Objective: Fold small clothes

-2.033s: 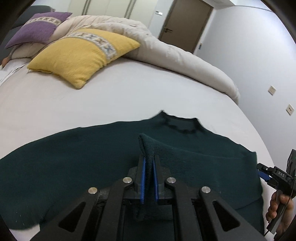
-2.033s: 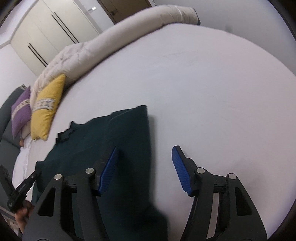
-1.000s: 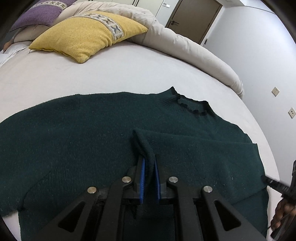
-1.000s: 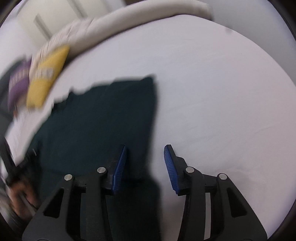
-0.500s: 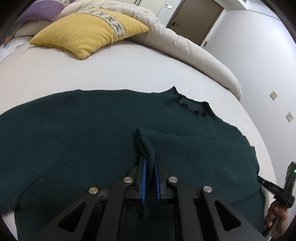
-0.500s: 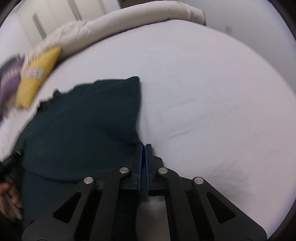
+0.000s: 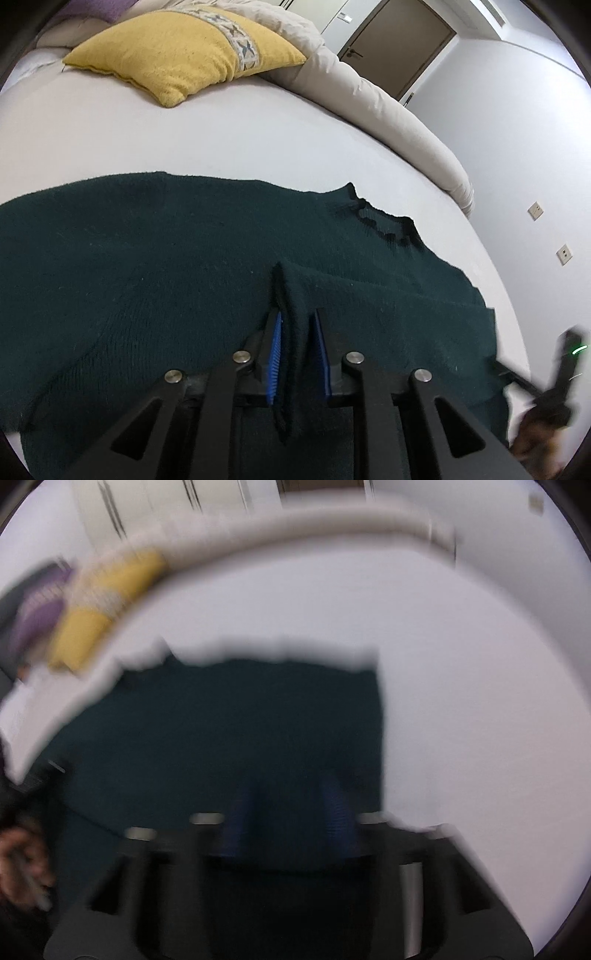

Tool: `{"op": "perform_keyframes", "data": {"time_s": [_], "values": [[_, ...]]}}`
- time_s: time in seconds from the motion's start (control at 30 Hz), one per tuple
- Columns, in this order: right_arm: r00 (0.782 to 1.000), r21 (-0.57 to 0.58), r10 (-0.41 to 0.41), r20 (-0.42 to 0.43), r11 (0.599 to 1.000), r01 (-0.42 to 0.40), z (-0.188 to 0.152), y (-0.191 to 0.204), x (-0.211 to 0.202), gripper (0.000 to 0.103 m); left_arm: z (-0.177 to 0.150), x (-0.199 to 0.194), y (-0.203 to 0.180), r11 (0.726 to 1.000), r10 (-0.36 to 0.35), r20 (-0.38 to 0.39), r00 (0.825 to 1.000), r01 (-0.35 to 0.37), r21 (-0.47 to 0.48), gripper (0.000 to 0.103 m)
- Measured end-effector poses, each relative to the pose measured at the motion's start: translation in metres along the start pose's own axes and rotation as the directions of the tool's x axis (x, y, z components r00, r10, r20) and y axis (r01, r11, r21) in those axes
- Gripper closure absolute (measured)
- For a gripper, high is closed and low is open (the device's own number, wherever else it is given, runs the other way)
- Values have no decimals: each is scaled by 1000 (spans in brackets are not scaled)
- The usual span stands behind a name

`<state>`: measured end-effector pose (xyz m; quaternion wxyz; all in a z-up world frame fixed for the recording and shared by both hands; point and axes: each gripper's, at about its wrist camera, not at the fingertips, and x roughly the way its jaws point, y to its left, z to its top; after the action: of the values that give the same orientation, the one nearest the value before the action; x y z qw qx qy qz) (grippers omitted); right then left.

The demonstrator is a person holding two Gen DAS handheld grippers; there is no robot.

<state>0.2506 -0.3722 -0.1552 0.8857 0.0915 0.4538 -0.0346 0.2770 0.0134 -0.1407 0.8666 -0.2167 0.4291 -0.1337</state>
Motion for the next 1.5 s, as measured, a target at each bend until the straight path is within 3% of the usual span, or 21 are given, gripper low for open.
{"op": "perform_keyframes", "data": {"time_s": [0.03,0.1,0.17,0.27,0.33,0.43,0.53,0.67,0.77,0.8,0.9,0.97,1.0,1.07,1.13,1.23,1.33,1.43,1.5], "values": [[997,-10,3,72,1000,-2,-3,0,-3,59,2,0,2,1000,-9,-6,1000,9,-11,84],[997,1,-5,73,1000,5,-1,0,-15,58,8,-8,5,1000,3,-4,1000,-3,-17,83],[995,36,-38,89,999,35,0,-4,-33,55,15,-30,14,997,77,56,995,-75,-34,59],[985,98,-105,139,991,92,-3,-16,-74,54,22,-80,41,992,114,141,983,-104,-75,52],[983,129,-81,165,990,60,-7,-16,-98,50,21,-116,58,986,164,186,969,-156,-58,46],[976,102,-28,215,995,6,-24,8,-135,39,10,-177,105,960,277,247,929,-259,-103,33],[970,42,43,241,998,-54,-39,37,-156,29,-9,-237,177,904,403,260,877,-338,-262,32],[971,-1,98,220,995,-101,-53,92,-161,29,-44,-301,276,769,557,199,806,-411,-490,32],[969,5,144,199,989,-148,-65,109,-168,29,-62,-323,315,707,614,157,773,-451,-545,31],[970,3,148,191,988,-152,-67,118,-164,29,-66,-325,324,696,620,143,771,-457,-555,31],[973,-6,165,160,986,-166,-72,136,-151,29,-76,-314,340,691,589,95,802,-440,-573,31],[973,-10,179,144,984,-179,-77,144,-148,29,-76,-307,335,690,620,84,780,-491,-532,35],[973,-11,182,140,983,-182,-79,148,-147,29,-74,-303,332,692,623,82,778,-500,-521,42],[973,-15,185,136,983,-185,-83,152,-146,29,-67,-297,328,718,582,77,810,-467,-516,80],[971,-17,193,144,981,-193,-86,150,-149,29,-61,-297,328,731,559,65,826,-454,-510,92],[966,-14,204,158,979,-205,-85,137,-154,30,-50,-305,304,761,515,114,849,-392,-517,93],[962,5,211,171,977,-215,-90,121,-163,30,-37,-308,253,825,461,192,866,-340,-451,93],[960,33,216,180,974,-225,-93,102,-166,30,-20,-286,172,909,356,234,905,-278,-311,94],[959,56,217,185,972,-230,-97,88,-167,30,-14,-262,125,947,286,233,929,-237,-216,94]]}}
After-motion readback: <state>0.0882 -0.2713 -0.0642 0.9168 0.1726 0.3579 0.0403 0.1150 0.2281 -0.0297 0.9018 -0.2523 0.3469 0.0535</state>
